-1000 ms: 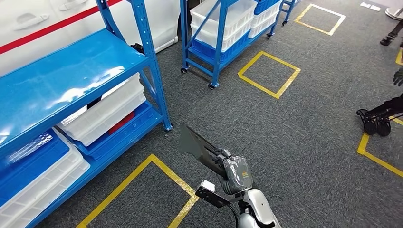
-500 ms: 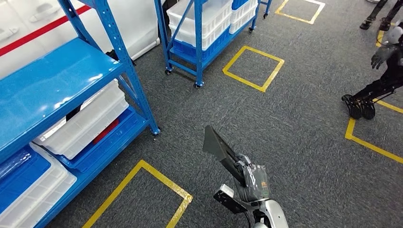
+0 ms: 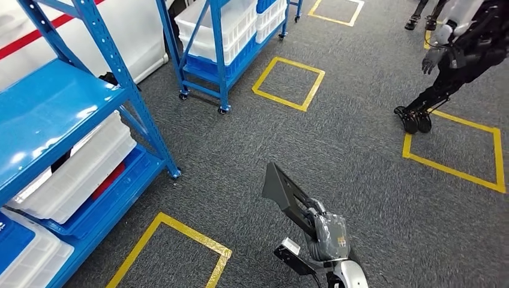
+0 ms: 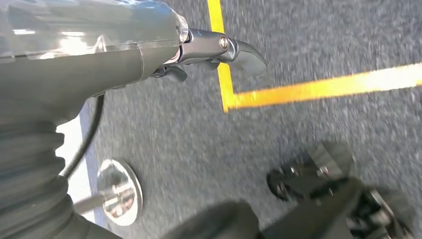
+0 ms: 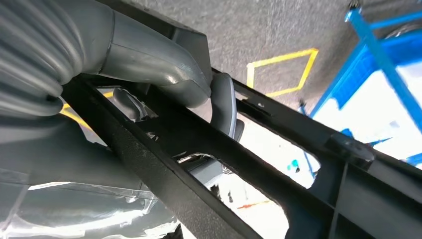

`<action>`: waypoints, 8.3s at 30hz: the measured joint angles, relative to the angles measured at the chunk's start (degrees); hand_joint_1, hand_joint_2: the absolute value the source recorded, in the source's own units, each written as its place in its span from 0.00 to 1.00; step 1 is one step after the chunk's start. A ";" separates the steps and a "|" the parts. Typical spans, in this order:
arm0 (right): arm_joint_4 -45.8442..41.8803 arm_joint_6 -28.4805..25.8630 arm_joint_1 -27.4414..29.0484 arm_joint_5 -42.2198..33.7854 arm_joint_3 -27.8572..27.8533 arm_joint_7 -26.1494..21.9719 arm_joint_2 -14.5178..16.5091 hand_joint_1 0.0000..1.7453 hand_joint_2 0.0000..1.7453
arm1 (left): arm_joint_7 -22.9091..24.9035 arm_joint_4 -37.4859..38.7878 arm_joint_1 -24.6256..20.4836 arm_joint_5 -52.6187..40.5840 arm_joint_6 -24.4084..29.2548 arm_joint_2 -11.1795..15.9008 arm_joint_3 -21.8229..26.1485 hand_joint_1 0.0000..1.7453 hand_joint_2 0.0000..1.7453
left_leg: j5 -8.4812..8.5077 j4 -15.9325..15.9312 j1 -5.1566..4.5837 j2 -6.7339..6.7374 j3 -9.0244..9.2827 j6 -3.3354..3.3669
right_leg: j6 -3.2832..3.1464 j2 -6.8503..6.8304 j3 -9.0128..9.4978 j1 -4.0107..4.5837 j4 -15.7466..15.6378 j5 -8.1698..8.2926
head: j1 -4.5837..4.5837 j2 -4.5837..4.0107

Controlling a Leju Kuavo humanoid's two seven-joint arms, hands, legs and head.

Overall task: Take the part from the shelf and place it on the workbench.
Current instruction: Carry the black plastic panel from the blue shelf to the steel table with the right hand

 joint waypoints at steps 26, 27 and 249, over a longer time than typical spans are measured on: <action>3.97 -3.96 -1.68 0.48 0.28 1.56 0.56 1.00 1.00 | -1.68 0.02 1.09 -0.31 -0.02 1.06 1.37 0.00 1.00 | -1.19 1.22 -0.03 -2.16 -0.02 -1.58 | -0.81 3.62 3.95 -0.11 -7.32 3.97 | -0.02 0.00; 4.09 -4.16 -1.66 0.43 0.27 1.60 0.50 1.00 1.00 | -1.70 0.02 1.02 -0.34 0.02 1.01 1.40 0.00 1.00 | -0.95 1.00 0.02 -1.70 0.02 -1.19 | -0.50 3.48 3.84 -0.18 -7.26 3.94 | -0.02 0.00; -4.45 6.97 -29.40 24.66 16.72 23.92 -23.03 1.00 1.00 | -6.35 -0.04 -1.64 -0.57 -6.63 -0.30 10.17 0.00 1.00 | 0.75 1.36 -0.12 -2.16 -2.92 -0.60 | -0.38 2.91 3.64 -0.41 -8.35 4.77 | 0.00 0.00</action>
